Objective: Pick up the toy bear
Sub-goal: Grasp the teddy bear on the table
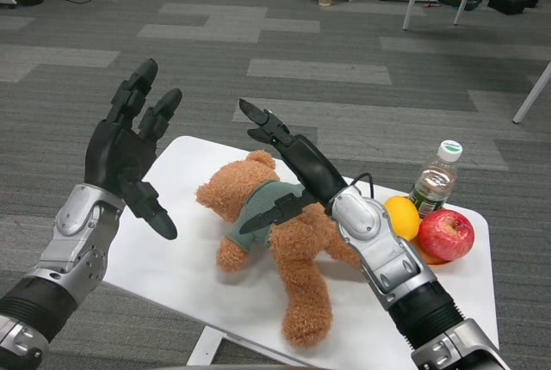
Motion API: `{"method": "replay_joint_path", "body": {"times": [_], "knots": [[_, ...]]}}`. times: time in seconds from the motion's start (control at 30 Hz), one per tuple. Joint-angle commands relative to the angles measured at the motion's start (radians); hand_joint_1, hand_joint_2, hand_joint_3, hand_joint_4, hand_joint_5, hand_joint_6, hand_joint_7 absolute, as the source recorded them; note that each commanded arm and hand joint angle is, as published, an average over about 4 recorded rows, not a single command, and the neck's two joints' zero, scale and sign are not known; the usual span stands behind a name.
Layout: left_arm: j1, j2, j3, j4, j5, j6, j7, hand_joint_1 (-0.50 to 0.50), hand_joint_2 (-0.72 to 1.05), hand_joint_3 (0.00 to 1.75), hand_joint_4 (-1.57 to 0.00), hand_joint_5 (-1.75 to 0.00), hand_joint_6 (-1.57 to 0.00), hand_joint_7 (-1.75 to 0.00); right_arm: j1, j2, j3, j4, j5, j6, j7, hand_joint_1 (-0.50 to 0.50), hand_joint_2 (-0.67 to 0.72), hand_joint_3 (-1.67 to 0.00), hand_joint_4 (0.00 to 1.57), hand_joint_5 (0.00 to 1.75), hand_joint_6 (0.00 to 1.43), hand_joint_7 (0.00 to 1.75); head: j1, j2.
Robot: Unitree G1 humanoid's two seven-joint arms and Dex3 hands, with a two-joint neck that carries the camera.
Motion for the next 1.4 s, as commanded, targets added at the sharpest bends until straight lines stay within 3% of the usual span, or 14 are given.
{"method": "replay_joint_path", "body": {"times": [0.03,0.17,0.5,0.7,0.97,1.17,1.4], "knots": [[-0.002,0.008,0.001,0.003,-0.01,-0.006,0.0,-0.48,-0.64,0.09,0.0,-0.41,0.0,-0.14,0.013,0.005,-0.002,-0.042,-0.029,0.054,-0.003,-0.42,-0.48,-0.08,0.0,0.68,0.0,0.0,0.0,-0.001],[-0.002,0.008,0.001,0.003,-0.01,-0.006,0.0,-0.48,-0.64,0.09,0.0,-0.36,0.0,-0.14,0.017,0.013,-0.004,-0.07,-0.069,0.107,0.004,-0.42,-0.54,-0.08,0.0,0.68,0.0,0.0,0.0,0.0],[-0.002,0.008,0.006,0.008,-0.011,-0.006,0.0,-0.48,-0.64,0.09,0.0,-0.38,0.0,-0.14,0.004,0.021,-0.002,-0.101,-0.175,0.221,0.062,-0.42,-0.54,-0.08,0.0,0.68,0.0,0.0,-0.002,0.002],[-0.001,0.009,0.006,0.011,-0.011,-0.006,0.0,-0.48,-0.64,0.09,0.0,-0.41,0.0,-0.14,-0.049,0.008,0.057,-0.182,-0.344,0.398,0.203,-0.42,-0.54,-0.1,0.0,0.78,0.0,0.0,0.001,0.003],[0.001,0.011,0.003,0.014,-0.013,-0.006,0.0,-0.48,-0.64,0.09,0.0,-0.38,0.0,-0.14,-0.095,0.003,0.083,-0.165,-0.474,0.497,0.351,-0.42,-0.54,-0.16,0.0,0.82,0.0,0.0,-0.003,0.013],[-0.002,0.012,-0.004,0.02,-0.014,-0.006,0.0,-0.48,-0.64,0.09,0.0,-0.38,0.0,-0.14,-0.132,-0.018,0.11,-0.134,-0.605,0.584,0.422,-0.42,-0.54,-0.16,0.0,0.87,0.0,0.02,-0.015,0.02],[-0.002,0.011,-0.007,0.023,-0.014,-0.006,0.0,-0.48,-0.64,0.07,0.0,-0.36,0.0,-0.14,-0.153,-0.046,0.158,-0.132,-0.663,0.637,0.496,-0.42,-0.54,-0.16,0.0,0.87,0.0,0.0,-0.014,0.025]]}}
